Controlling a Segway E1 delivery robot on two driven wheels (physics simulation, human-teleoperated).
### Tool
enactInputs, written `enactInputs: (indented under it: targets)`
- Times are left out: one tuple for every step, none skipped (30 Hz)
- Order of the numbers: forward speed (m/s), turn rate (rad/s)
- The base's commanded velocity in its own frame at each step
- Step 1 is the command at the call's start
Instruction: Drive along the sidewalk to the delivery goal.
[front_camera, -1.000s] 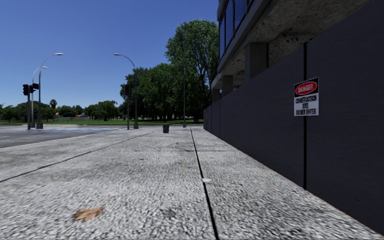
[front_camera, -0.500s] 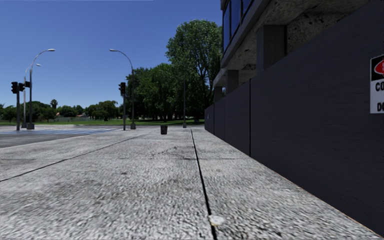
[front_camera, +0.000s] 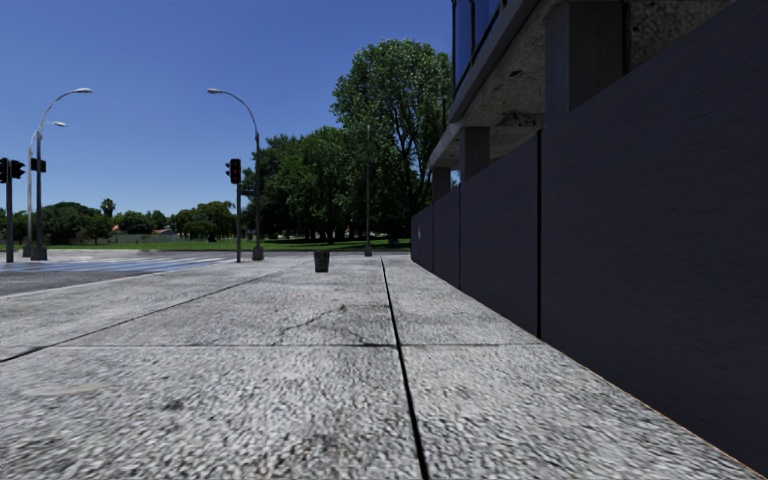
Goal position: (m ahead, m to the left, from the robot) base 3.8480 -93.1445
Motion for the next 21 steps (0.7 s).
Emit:
enactInputs:
  targets:
    - [2.00, 0.07]
    - [2.00, 0.11]
    - [2.00, 0.11]
    - [2.00, 0.10]
    - [2.00, 0.02]
    - [2.00, 0.00]
    - [2.00, 0.00]
    - [2.00, 0.00]
    - [2.00, 0.00]
    - [2.00, 0.00]
    - [2.00, 0.00]
    - [2.00, 0.00]
    - [2.00, 0.00]
    - [2.00, 0.00]
    - [2.00, 0.00]
    - [2.00, 0.00]
    - [2.00, 0.00]
    - [2.00, 0.00]
    - [2.00, 0.00]
    - [2.00, 0.11]
    - [2.00, 0.22]
